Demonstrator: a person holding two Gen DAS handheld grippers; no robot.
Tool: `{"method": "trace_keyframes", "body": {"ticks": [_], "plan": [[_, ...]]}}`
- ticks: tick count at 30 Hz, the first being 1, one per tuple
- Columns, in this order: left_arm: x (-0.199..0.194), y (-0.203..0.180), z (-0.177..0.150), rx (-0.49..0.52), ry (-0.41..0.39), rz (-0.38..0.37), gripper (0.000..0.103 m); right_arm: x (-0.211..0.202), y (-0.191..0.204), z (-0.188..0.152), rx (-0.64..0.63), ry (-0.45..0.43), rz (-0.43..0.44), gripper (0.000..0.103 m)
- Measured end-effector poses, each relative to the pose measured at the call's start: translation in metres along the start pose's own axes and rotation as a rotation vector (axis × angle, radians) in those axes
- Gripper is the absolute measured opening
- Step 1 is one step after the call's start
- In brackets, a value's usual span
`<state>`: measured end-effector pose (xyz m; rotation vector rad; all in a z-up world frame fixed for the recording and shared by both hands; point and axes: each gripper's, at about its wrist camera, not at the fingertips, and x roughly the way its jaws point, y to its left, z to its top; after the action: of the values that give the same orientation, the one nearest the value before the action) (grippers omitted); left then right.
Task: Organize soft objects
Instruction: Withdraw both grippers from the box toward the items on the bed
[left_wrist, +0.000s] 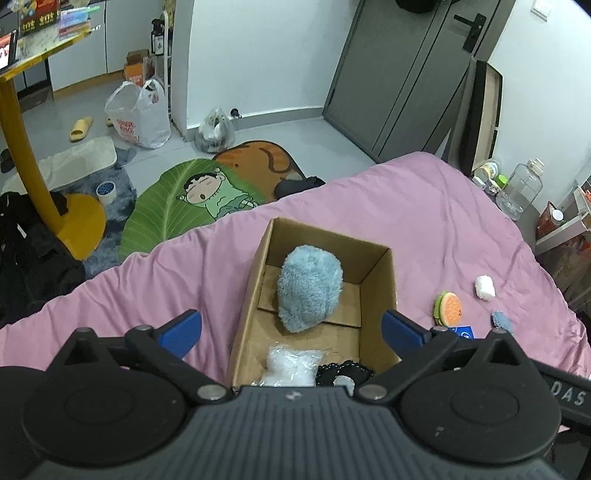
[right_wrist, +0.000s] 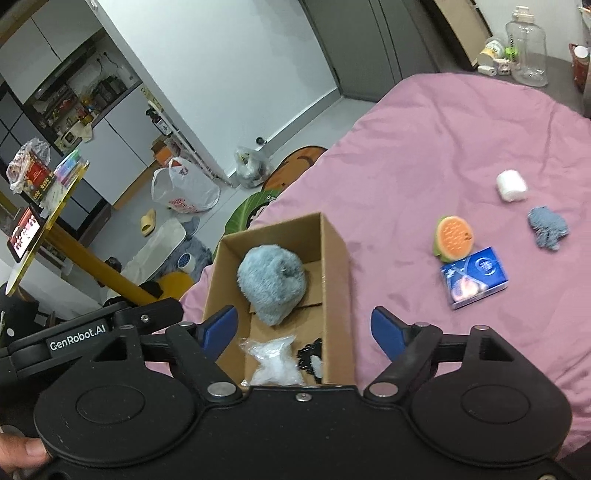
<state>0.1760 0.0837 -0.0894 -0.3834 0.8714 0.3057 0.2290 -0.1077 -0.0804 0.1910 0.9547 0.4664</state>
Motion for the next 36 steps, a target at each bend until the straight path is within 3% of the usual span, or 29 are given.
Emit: {"method": "trace_keyframes", "body": {"ticks": [4,13,36], "plan": [[-0.008,-0.008,-0.001,0.017,-0.032,0.031,0.103,-0.013,-0.006,0.002,-0.011,-0.026,-0.011,0.088],[-0.027,-0.031,-0.004,0.072,-0.054,0.0,0.103,-0.034,-0.023,0.006,-0.024,-0.064,-0.017,0.098],[-0.028,-0.102,-0.016,0.143,-0.036,-0.042,0.103,-0.073,-0.111,0.021,0.053,-0.141,-0.079,0.1]]}}
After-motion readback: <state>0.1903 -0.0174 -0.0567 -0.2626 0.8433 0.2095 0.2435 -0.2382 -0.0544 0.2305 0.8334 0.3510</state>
